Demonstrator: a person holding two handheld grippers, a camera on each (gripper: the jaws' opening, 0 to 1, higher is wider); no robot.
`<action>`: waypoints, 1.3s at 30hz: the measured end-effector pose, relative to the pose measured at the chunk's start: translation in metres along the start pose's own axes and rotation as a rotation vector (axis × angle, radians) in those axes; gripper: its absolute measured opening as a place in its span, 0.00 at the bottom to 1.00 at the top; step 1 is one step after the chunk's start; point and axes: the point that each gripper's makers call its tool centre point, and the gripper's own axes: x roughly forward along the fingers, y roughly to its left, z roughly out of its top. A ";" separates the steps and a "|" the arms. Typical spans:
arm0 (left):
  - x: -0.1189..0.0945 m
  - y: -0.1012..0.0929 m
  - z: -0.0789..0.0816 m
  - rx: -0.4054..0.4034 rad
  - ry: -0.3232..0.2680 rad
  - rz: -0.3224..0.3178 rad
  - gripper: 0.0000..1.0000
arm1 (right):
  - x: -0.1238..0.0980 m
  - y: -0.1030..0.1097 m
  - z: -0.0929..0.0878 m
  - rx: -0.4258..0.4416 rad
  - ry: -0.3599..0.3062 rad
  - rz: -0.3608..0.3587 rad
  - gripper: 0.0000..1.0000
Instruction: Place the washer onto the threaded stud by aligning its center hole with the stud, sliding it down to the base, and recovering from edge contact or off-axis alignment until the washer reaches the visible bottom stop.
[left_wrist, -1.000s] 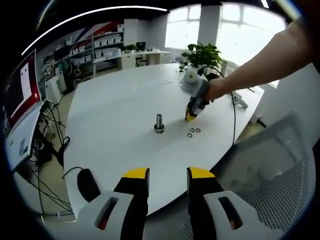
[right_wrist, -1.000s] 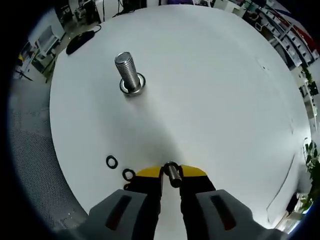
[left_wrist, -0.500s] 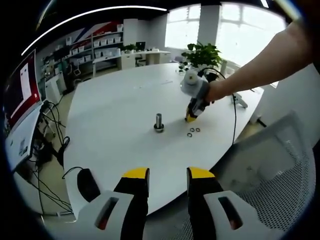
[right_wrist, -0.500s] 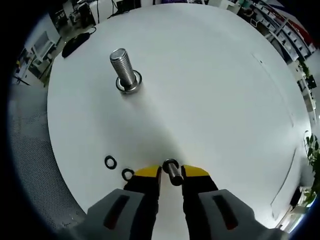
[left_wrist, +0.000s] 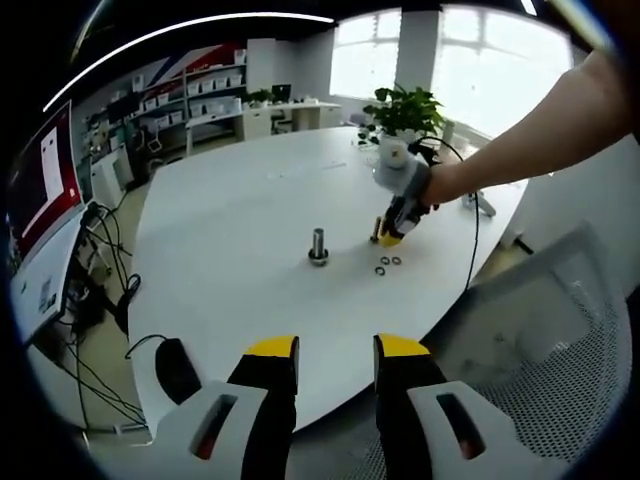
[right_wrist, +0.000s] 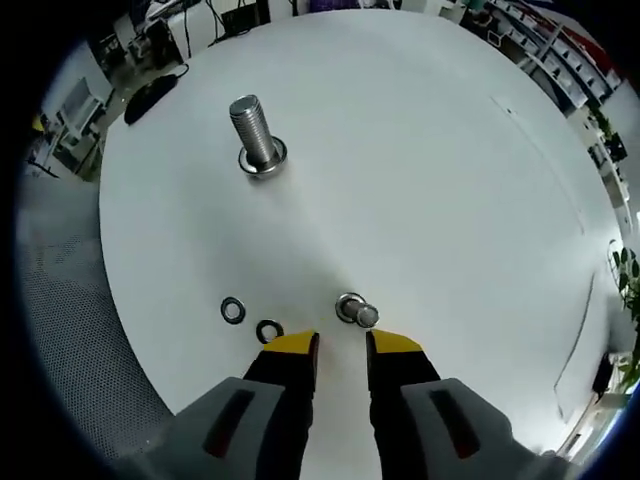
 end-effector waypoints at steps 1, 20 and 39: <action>0.000 0.000 0.000 0.000 -0.002 0.000 0.28 | -0.001 0.001 -0.001 -0.001 -0.002 0.004 0.22; 0.000 -0.001 -0.002 0.023 0.008 0.007 0.28 | -0.009 0.046 -0.014 -0.076 -0.033 0.097 0.25; 0.000 0.000 -0.002 0.025 0.009 0.013 0.28 | -0.001 0.044 -0.017 -0.209 0.090 0.103 0.15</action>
